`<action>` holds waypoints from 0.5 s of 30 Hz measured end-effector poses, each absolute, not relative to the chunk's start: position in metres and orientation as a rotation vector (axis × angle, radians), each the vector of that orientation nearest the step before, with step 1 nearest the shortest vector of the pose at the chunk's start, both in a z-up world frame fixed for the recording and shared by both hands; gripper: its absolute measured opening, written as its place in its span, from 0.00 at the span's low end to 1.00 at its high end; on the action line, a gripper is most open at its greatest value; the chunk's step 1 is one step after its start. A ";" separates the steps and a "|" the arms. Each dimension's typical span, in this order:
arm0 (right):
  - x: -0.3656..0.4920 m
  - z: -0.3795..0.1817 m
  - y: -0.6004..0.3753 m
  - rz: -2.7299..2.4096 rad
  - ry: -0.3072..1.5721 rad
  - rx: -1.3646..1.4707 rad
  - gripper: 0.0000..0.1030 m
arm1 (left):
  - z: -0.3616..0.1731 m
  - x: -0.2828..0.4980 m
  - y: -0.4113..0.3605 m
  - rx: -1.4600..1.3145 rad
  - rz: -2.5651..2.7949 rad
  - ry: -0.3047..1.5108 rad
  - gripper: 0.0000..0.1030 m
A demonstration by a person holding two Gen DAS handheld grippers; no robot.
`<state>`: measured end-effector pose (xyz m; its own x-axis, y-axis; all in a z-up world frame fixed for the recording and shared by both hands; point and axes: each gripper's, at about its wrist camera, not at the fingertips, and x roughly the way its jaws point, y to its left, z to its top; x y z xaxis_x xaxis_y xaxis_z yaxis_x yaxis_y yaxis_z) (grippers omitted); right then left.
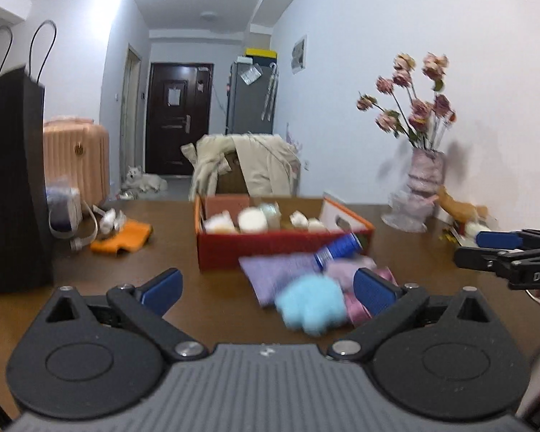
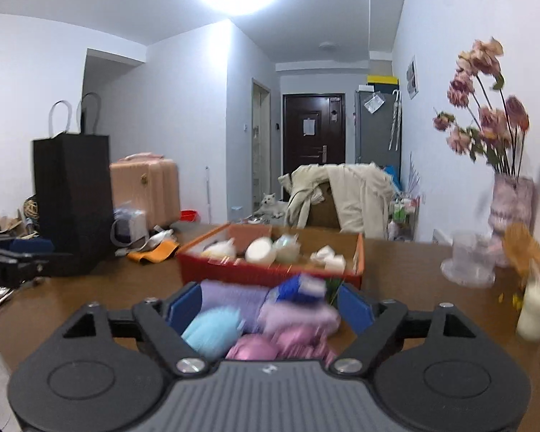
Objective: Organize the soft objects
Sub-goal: 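Move both open grippers back over the pile of soft items, then close both grippers together on the light-blue fluffy plush and lift it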
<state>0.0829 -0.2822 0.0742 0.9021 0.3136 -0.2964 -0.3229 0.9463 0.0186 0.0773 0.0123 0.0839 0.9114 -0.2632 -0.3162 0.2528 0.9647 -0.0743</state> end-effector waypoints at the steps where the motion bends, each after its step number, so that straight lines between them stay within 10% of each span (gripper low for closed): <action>1: 0.078 0.069 -0.281 0.339 0.317 -0.046 0.81 | 0.081 0.074 0.012 -0.026 -0.279 0.337 1.00; 15: 0.115 0.044 -0.277 0.354 0.420 0.025 0.73 | 0.048 0.132 -0.013 -0.041 -0.270 0.490 1.00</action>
<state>0.1151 -0.2771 0.0445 0.8528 0.3418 -0.3949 -0.3314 0.9385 0.0965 0.1324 -0.0128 0.0482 0.8478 -0.2657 -0.4589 0.2462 0.9637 -0.1030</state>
